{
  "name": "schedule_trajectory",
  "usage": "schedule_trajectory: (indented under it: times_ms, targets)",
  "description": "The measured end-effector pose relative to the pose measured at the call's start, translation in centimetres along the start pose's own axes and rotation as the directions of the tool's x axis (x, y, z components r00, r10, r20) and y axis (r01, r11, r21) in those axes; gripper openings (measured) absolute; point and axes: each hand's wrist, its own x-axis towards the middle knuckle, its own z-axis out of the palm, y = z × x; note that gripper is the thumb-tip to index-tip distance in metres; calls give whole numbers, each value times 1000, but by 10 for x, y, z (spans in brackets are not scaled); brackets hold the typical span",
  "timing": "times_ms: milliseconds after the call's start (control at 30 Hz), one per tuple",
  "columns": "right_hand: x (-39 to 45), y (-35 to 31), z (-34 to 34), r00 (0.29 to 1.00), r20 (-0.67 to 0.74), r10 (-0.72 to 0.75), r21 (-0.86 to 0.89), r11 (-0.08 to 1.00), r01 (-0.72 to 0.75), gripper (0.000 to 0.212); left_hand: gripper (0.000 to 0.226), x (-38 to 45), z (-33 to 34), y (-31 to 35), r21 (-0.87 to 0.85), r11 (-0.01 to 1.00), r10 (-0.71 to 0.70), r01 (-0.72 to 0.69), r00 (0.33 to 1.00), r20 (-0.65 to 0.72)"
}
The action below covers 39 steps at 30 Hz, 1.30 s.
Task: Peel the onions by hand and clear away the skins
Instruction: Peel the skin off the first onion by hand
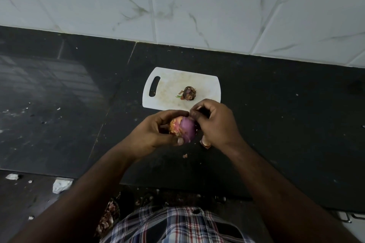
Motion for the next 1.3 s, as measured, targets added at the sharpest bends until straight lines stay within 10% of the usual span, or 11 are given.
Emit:
schedule_trajectory:
  times_ms: [300, 500, 667, 1167, 1300]
  targets:
    - [-3, 46, -27, 922, 274, 272, -338, 925, -172, 31, 68, -9, -7, -6, -224, 970, -95, 90, 995, -10]
    - [-5, 1, -27, 961, 274, -31, 156, 988, -12, 38, 81, -2, -4, -2, -118, 990, -82, 78, 996, -28]
    - [-9, -5, -12, 944, 291, -157, 86, 987, 138, 44, 77, 2, -1, 1, -158, 985, -76, 65, 995, -66]
    - [-11, -2, 3, 989, -24, 143, 295, 947, -130, 13, 59, -5, 12, -11, -165, 985, 40, -56, 995, -95]
    - [-6, -1, 5, 903, 83, 422, 647, 666, -371, 22, 56, -4, 14, -11, -219, 972, 68, -85, 994, -83]
